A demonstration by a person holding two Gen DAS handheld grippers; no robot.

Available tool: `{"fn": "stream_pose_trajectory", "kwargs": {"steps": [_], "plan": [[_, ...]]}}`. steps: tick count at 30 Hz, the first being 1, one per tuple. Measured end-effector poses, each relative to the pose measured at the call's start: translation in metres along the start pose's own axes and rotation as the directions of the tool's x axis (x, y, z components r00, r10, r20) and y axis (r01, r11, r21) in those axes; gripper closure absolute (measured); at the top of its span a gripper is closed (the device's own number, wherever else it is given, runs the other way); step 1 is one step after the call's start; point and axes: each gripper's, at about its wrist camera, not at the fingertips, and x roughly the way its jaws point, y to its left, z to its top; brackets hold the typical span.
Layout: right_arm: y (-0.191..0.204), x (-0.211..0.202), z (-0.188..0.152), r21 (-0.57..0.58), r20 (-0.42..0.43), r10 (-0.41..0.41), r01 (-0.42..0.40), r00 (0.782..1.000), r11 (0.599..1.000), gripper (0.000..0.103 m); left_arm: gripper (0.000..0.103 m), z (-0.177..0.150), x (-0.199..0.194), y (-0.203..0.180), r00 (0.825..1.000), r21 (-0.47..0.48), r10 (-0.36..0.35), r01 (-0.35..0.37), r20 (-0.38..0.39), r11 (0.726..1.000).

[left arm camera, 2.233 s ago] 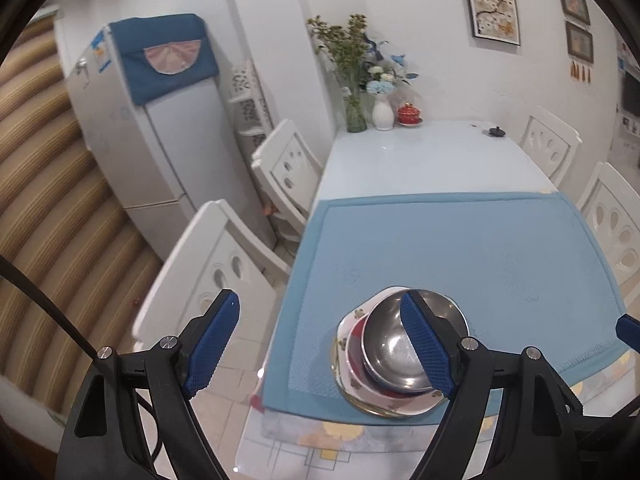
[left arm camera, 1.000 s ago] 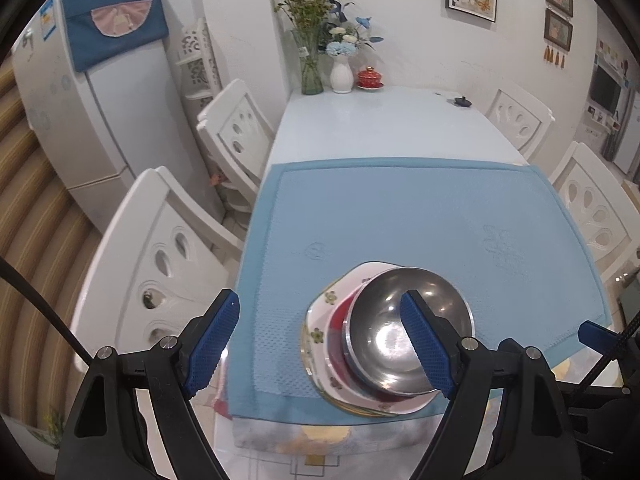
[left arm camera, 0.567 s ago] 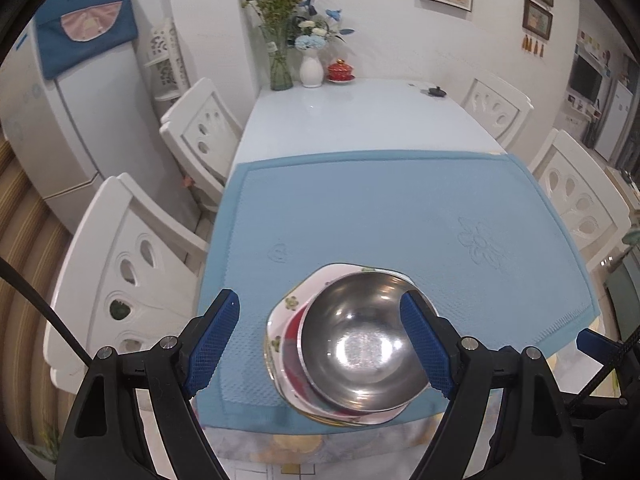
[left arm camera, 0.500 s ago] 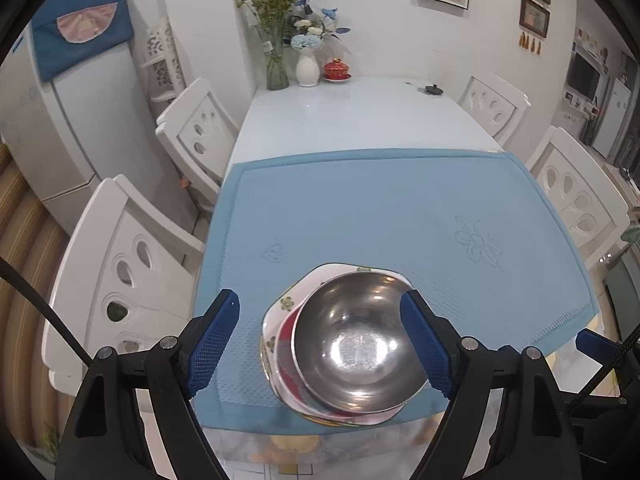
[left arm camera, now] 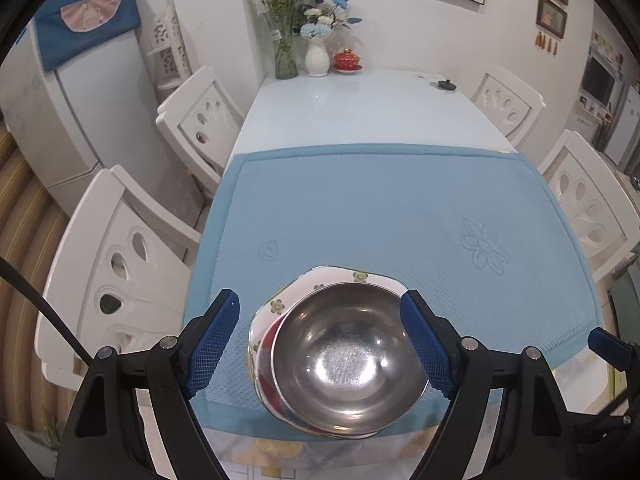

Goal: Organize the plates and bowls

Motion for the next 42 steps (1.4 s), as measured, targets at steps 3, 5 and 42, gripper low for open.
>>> {"fn": "stream_pose_trajectory", "kwargs": {"steps": [3,5,42], "plan": [[-0.003,0.004,0.004,-0.026,-0.007,0.004,-0.004,1.000,1.000,0.006,0.021,0.001,0.004,-0.004,1.000,-0.010,0.016,-0.016,-0.010,1.000],[-0.005,0.007,0.006,-0.033,-0.014,0.013,-0.014,1.000,0.999,0.006,0.021,0.003,0.006,-0.006,1.000,-0.013,0.026,-0.026,-0.018,1.000],[0.028,0.002,0.001,-0.092,0.003,0.031,-0.031,1.000,0.995,0.006,0.021,-0.005,0.004,0.027,0.996,0.005,0.083,-0.083,-0.032,0.997]]}}
